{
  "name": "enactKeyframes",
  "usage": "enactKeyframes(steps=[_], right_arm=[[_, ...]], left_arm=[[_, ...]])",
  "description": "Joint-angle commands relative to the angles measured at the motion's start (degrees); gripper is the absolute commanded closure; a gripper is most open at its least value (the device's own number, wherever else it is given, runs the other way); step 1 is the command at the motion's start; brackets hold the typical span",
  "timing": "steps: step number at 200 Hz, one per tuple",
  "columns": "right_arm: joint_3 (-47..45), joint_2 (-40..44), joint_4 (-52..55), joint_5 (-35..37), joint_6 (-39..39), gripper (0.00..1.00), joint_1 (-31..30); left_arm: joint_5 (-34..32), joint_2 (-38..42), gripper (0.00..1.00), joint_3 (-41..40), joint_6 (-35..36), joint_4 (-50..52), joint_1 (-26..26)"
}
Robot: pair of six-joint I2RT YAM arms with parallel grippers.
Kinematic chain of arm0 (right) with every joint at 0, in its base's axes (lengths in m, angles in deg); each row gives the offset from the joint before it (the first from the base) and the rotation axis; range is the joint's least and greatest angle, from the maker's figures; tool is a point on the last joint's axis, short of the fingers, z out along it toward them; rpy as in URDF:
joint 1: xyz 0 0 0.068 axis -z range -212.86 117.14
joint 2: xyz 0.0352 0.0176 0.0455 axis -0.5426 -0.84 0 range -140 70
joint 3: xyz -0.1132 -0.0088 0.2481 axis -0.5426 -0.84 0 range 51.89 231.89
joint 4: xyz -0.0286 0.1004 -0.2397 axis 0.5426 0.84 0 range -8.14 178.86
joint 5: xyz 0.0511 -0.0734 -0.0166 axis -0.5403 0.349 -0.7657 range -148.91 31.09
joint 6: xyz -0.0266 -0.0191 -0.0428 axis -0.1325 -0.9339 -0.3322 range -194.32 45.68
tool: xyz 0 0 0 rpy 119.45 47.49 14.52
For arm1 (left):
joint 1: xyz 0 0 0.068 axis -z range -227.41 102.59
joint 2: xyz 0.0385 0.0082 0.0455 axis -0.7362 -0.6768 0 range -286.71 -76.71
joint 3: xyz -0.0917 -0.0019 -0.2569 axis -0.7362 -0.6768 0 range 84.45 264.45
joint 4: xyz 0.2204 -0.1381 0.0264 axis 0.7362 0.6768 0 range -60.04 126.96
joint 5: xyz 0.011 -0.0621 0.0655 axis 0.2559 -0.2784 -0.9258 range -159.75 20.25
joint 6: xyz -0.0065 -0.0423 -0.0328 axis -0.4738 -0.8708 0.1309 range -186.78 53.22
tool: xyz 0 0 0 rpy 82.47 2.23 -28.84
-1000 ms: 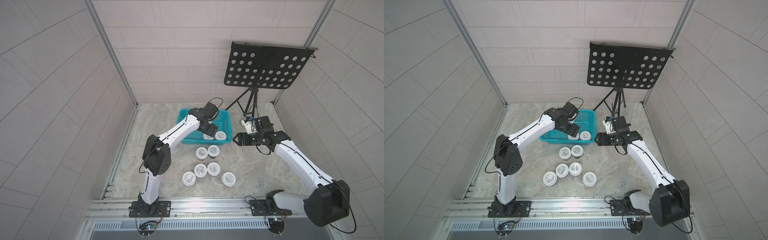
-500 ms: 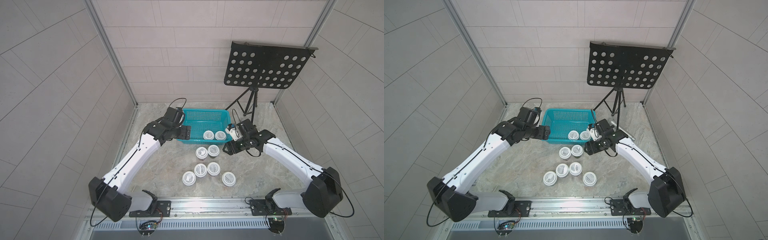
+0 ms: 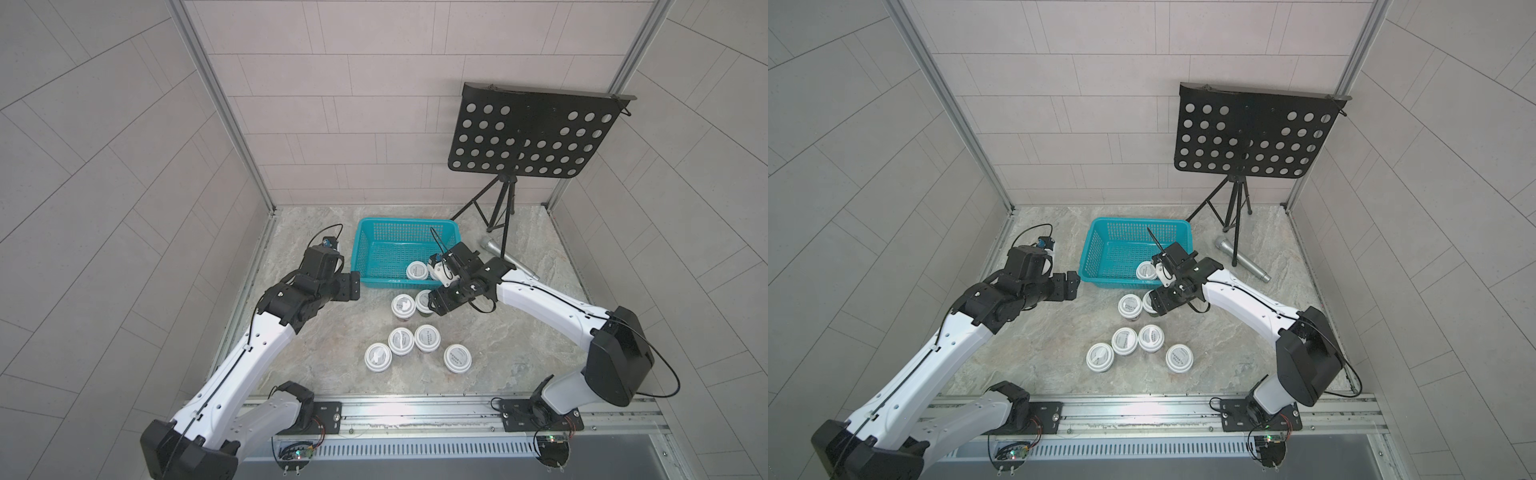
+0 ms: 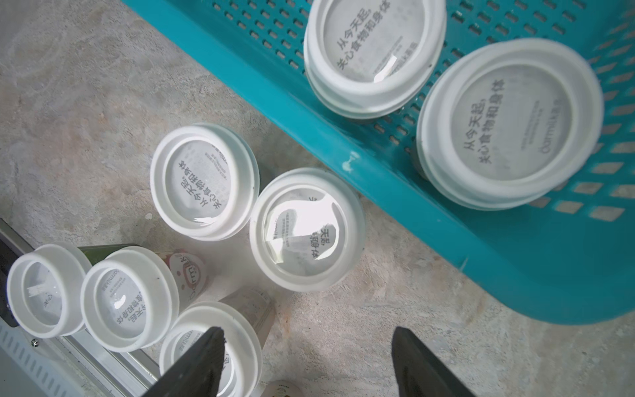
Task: Put the yogurt in the basket
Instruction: Pick up the yogurt from the center of the board.
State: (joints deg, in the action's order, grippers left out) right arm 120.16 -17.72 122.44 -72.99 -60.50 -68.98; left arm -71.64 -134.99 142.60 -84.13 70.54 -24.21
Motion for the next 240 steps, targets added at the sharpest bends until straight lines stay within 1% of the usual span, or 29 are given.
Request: enactKeyframes(steps=[1, 56, 116, 169, 240], right_arm=[[2.26, -1.83, 1.09, 2.99, 1.31, 0.19, -1.04], [4.50, -5.69, 1.45, 5.33, 2.16, 0.16, -2.62], [5.73, -8.07, 1.15, 6.12, 2.72, 0.14, -3.10], [7.22, -10.20, 1.42, 6.35, 2.79, 0.15, -3.44], [8.26, -12.36, 1.43, 7.31, 3.24, 0.19, -3.61]], left_arm=[[-1.31, 0.14, 0.07, -0.05, -0.42, -0.60, -0.43], [-1.29, -0.14, 0.07, 0.03, -0.14, -0.51, -0.79], [-0.47, -0.65, 0.07, 0.06, 0.03, -0.48, -1.12], [0.04, -0.85, 0.07, 0.03, 0.26, -0.50, -1.40], [0.99, -1.09, 0.08, -0.05, 0.40, -0.59, -1.67]])
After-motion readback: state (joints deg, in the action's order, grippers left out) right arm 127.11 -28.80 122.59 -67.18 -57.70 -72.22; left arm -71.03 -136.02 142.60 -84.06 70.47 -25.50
